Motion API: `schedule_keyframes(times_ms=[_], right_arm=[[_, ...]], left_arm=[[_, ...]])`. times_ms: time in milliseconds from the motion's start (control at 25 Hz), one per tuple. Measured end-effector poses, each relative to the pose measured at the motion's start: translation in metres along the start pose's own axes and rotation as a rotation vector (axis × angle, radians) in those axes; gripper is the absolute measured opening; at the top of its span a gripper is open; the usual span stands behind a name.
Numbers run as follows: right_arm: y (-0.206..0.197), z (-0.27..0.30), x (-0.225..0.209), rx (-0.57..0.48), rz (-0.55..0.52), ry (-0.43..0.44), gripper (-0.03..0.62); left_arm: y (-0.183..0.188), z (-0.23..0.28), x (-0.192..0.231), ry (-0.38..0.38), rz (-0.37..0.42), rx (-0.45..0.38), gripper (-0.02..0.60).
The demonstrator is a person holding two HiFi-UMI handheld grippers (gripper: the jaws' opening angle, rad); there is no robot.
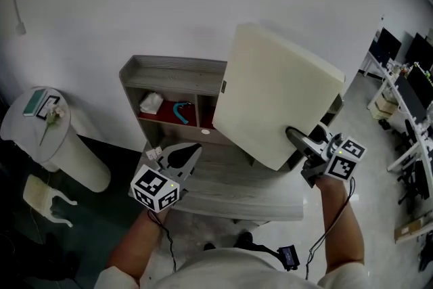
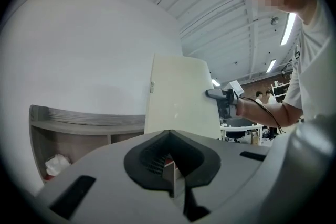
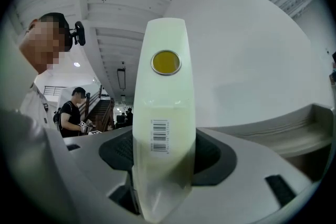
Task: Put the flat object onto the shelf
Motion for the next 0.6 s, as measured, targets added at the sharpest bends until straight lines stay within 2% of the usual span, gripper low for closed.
schedule_keyframes(times_ms=[320,600], right_arm=[[0.064,0.038,-0.028,0.006,-0.077,0.072,0.287],[0.089,0.087,-0.072,0.062,-0.108,0.134,0.287]], left_arm=[[0.017,0.041,0.024,0.032,0.043,0.010,0.014],[0.018,0.075,0.050,0.088,0.060,0.026,0.015]])
Point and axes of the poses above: the fingertips, and each gripper's own axes: z forward along the fingers, x to its left, y out of its top, the point moved 5 cm from there along -z, backward along the fingers, and after that the axes turned 12 degrees about z, right-handed, at the moved point
